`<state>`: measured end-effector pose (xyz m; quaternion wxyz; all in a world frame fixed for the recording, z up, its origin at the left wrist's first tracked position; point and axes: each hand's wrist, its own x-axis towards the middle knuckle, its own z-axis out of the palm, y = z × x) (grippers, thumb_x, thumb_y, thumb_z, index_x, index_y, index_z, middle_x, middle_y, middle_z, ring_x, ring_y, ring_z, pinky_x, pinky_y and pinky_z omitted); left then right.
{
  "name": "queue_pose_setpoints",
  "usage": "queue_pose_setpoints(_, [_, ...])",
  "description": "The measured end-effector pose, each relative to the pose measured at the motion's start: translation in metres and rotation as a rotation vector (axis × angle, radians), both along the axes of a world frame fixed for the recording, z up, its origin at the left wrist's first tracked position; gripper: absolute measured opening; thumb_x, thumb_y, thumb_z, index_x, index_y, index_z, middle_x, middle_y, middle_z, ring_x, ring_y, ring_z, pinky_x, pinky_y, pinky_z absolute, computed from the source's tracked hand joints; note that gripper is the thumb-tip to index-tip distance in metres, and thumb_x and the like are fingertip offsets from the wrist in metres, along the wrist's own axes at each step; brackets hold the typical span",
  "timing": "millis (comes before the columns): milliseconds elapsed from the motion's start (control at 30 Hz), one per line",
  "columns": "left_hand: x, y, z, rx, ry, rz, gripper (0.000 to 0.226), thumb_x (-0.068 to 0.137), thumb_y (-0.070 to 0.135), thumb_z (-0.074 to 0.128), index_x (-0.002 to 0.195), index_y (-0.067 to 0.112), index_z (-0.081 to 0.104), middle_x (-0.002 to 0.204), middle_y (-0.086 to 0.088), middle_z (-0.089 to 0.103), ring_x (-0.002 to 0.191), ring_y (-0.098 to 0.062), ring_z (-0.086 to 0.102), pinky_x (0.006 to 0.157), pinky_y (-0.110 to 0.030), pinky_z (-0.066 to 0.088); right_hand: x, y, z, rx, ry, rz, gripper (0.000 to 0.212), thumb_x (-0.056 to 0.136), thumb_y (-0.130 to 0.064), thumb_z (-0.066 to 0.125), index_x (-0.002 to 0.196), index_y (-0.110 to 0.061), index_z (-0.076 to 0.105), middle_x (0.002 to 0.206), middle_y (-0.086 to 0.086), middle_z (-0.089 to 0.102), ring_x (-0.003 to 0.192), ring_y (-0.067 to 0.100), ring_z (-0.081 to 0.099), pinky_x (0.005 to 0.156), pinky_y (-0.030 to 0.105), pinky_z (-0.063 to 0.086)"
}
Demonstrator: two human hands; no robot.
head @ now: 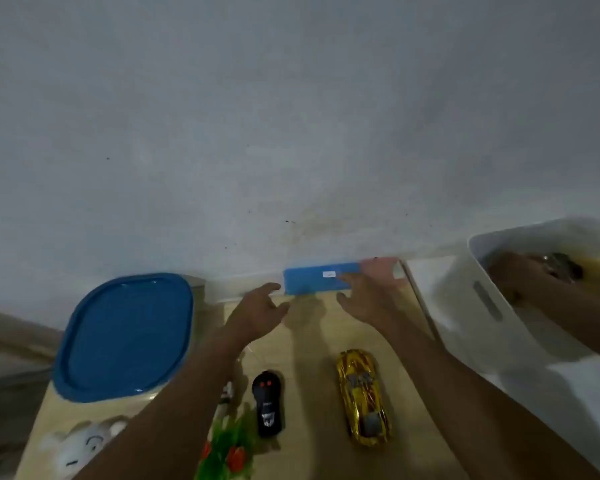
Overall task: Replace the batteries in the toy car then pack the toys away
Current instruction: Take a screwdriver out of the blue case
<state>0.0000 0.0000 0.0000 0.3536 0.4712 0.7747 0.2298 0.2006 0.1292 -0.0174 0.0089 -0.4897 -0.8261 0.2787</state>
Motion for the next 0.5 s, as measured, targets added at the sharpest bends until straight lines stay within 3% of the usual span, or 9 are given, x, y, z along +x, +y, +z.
queue_pose_setpoints(100, [0.008,0.020,-0.019,-0.072,-0.022,0.030,0.068,0.092,0.034,0.063,0.150,0.017,0.033,0.089,-0.008,0.072,0.086,-0.019,0.069,0.080,-0.026,0.050,-0.012,0.026,-0.026,0.071,-0.116,0.125,0.057,0.089,-0.026,0.057,0.144,-0.021,0.041,0.147,0.002,0.044,0.134,0.022,0.041,0.109,0.037,0.035])
queue_pose_setpoints(200, [0.010,0.041,-0.034,-0.128,-0.103,0.073,0.075,0.091,0.028,0.064,0.154,0.023,0.022,0.085,-0.007,0.073,0.066,-0.019,0.070,0.060,-0.029,0.059,-0.026,0.042,-0.045,0.138,-0.193,0.244,0.062,0.084,-0.025,0.061,0.143,-0.018,0.042,0.147,0.003,0.043,0.134,0.022,0.040,0.110,0.038,0.030])
queue_pose_setpoints(333, [0.008,0.060,-0.041,-0.086,-0.021,0.052,0.070,0.090,0.022,0.067,0.148,0.022,0.029,0.094,-0.004,0.067,0.059,-0.012,0.066,0.049,-0.029,0.057,-0.034,0.055,-0.057,0.274,-0.276,0.352,0.064,0.080,-0.033,0.065,0.139,-0.020,0.044,0.137,0.004,0.046,0.127,0.026,0.044,0.100,0.044,0.036])
queue_pose_setpoints(500, [0.001,0.075,-0.055,-0.176,0.066,0.047,0.068,0.086,0.037,0.070,0.143,0.029,0.032,0.100,-0.003,0.064,0.059,-0.018,0.069,0.048,-0.034,0.059,-0.038,0.064,-0.061,0.321,-0.272,0.410,0.064,0.075,-0.040,0.068,0.132,-0.018,0.049,0.130,0.004,0.050,0.120,0.025,0.049,0.091,0.039,0.043])
